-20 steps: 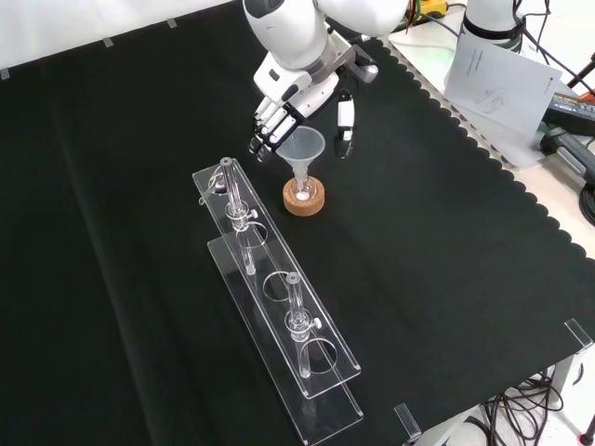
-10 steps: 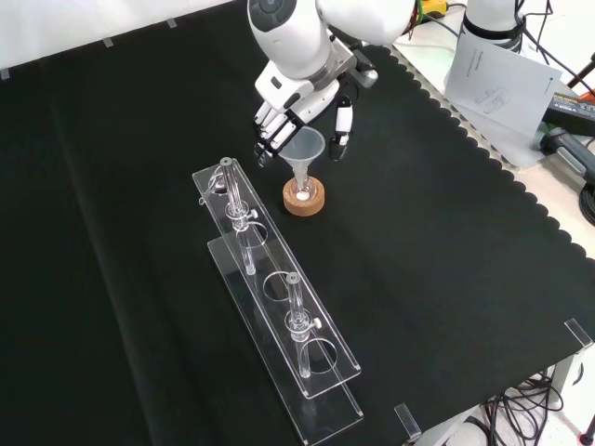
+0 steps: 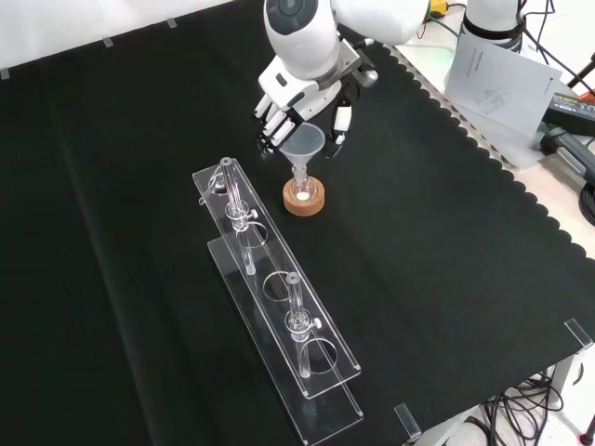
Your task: Remove the funnel from the round-bottom flask.
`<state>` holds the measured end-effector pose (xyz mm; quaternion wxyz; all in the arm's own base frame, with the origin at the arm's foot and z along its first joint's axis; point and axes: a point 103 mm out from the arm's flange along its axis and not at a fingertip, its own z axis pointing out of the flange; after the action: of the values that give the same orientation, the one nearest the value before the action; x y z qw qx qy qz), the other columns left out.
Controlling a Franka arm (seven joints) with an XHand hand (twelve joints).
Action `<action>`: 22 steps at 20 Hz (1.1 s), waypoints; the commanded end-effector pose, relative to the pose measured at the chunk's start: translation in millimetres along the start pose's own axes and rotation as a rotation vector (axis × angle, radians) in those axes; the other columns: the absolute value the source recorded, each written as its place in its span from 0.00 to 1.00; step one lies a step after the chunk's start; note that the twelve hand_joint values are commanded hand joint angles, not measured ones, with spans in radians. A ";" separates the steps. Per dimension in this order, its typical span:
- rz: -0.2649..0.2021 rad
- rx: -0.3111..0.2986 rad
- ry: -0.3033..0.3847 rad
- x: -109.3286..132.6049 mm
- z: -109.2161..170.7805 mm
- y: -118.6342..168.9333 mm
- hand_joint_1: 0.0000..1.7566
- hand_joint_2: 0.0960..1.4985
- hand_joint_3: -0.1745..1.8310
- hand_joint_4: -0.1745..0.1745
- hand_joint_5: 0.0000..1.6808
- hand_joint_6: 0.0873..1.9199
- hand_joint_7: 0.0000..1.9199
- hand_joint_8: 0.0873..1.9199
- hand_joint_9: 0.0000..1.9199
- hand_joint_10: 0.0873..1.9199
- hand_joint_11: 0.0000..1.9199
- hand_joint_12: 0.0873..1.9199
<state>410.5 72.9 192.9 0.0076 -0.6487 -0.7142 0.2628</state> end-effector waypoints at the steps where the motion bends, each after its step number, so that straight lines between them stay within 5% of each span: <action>1: 0.013 -0.031 -0.003 -4.7 -7.7 -5.1 0.37 0.58 0.28 0.36 0.27 0.00 0.26 0.33 0.49 0.25 0.27 0.66; 22: 0.094 -0.074 -0.044 -23.0 -89.0 -64.6 0.37 0.58 0.29 0.34 0.29 0.00 0.27 0.33 0.56 0.25 0.31 0.64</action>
<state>397.5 83.0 264.1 -0.0339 -0.6648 -0.7036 0.2488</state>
